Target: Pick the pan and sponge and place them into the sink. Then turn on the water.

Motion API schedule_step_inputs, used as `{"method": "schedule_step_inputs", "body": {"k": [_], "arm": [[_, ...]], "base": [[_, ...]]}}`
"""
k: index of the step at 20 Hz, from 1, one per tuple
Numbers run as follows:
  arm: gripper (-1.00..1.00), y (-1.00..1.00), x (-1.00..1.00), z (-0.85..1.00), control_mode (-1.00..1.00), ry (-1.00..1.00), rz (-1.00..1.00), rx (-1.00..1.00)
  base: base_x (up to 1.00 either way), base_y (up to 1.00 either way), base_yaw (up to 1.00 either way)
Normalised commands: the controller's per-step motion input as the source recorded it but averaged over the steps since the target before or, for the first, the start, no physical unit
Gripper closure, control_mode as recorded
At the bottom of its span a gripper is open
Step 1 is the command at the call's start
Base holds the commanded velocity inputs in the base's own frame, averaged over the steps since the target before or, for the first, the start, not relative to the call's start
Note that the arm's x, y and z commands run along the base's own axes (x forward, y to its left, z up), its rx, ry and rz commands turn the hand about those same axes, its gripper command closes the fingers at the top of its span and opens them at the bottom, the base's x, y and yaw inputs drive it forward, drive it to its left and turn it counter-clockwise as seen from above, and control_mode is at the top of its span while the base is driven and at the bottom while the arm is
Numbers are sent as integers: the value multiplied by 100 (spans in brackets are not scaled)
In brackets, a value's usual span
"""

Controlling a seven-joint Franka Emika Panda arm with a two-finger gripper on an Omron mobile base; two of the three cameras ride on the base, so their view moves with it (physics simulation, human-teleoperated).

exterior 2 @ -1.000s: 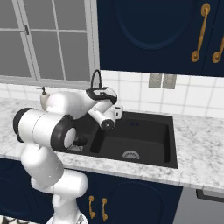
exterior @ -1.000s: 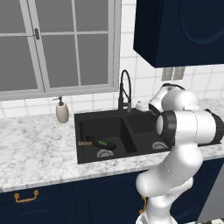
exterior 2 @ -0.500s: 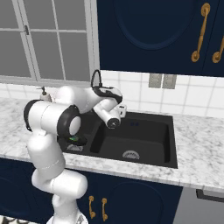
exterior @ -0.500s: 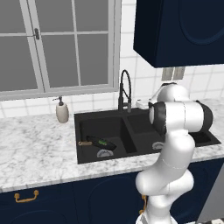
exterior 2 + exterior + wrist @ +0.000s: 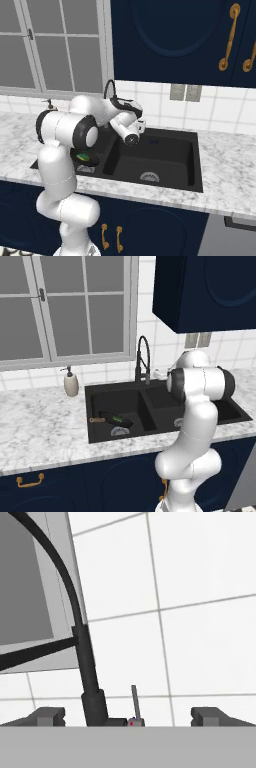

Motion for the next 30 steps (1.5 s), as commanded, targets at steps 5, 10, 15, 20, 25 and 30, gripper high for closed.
{"method": "schedule_step_inputs", "body": {"k": [5,10,15,20,25,30], "arm": [[-100,0,22,-17,-100,0,0,0],[-100,0,20,-19,-100,0,0,0],[-100,0,17,-26,-100,0,0,0],[-100,2,27,-11,-100,0,0,0],[-100,1,31,0,-100,0,0,0],[-100,0,25,0,-100,0,0,0]], "base": [[0,0,0],[0,0,0],[0,0,0],[0,0,0],[0,0,0],[0,0,0]]}}
